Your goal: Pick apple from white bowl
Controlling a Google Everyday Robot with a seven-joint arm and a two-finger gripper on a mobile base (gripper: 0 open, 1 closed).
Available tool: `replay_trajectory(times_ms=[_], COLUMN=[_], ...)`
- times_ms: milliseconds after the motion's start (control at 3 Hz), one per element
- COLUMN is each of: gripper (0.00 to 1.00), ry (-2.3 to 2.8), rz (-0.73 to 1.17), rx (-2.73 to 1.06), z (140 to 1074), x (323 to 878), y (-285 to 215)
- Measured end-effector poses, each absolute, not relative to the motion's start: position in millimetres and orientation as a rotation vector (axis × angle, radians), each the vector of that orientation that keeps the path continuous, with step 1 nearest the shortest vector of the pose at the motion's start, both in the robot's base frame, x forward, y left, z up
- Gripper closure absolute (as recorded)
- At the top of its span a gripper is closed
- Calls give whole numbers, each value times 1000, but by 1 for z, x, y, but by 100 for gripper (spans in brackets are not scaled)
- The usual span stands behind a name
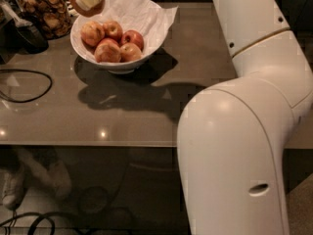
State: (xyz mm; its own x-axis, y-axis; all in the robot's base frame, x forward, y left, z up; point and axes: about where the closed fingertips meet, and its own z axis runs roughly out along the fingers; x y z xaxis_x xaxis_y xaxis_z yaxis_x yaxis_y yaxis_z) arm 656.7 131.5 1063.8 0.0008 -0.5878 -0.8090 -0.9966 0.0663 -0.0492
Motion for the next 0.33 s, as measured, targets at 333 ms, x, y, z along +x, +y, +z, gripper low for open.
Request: replay_trajectory(times_ms=[333], gripper=[100], ry=[1614], rz=[774], rx=[-1633], z=[1079], x=[634], y=[133])
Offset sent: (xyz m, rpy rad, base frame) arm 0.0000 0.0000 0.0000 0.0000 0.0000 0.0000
